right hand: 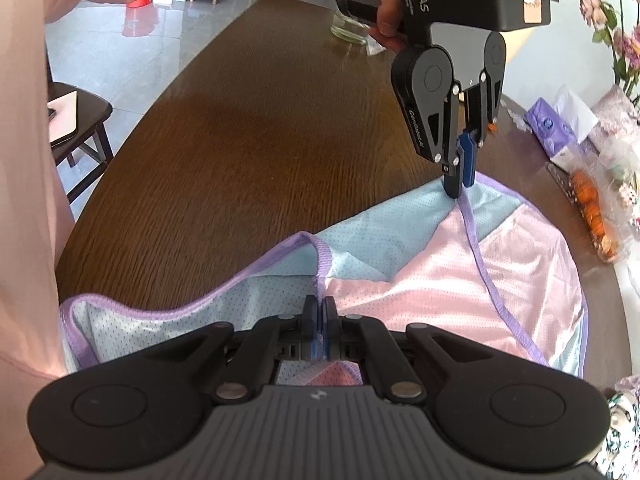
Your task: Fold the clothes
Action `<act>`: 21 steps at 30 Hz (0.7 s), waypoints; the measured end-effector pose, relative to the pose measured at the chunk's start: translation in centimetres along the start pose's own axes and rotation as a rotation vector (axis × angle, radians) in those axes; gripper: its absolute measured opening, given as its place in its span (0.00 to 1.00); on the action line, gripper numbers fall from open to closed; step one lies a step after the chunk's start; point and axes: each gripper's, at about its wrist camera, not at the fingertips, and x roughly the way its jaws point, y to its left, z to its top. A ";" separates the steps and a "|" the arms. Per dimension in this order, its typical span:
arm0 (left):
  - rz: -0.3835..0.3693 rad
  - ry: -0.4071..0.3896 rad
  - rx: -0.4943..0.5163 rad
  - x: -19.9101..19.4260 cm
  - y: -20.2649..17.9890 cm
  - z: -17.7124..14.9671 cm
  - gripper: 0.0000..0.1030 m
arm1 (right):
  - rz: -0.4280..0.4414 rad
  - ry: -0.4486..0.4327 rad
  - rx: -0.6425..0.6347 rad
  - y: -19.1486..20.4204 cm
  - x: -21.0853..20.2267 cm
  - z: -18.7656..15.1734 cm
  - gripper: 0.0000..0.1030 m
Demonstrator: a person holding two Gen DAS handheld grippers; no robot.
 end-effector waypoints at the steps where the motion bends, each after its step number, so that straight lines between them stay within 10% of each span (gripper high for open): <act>1: 0.001 -0.004 0.001 0.0 0.0 -0.1 0.11 | 0.002 -0.009 -0.002 0.0 -0.1 -0.2 0.02; 10: 0.003 -0.017 0.007 0.0 -0.2 -0.2 0.10 | 0.019 -0.050 -0.036 -0.3 -0.3 -1.1 0.02; 21: 0.007 -0.006 0.033 0.1 -0.5 0.1 0.09 | 0.064 0.121 -0.045 -1.0 0.6 2.0 0.02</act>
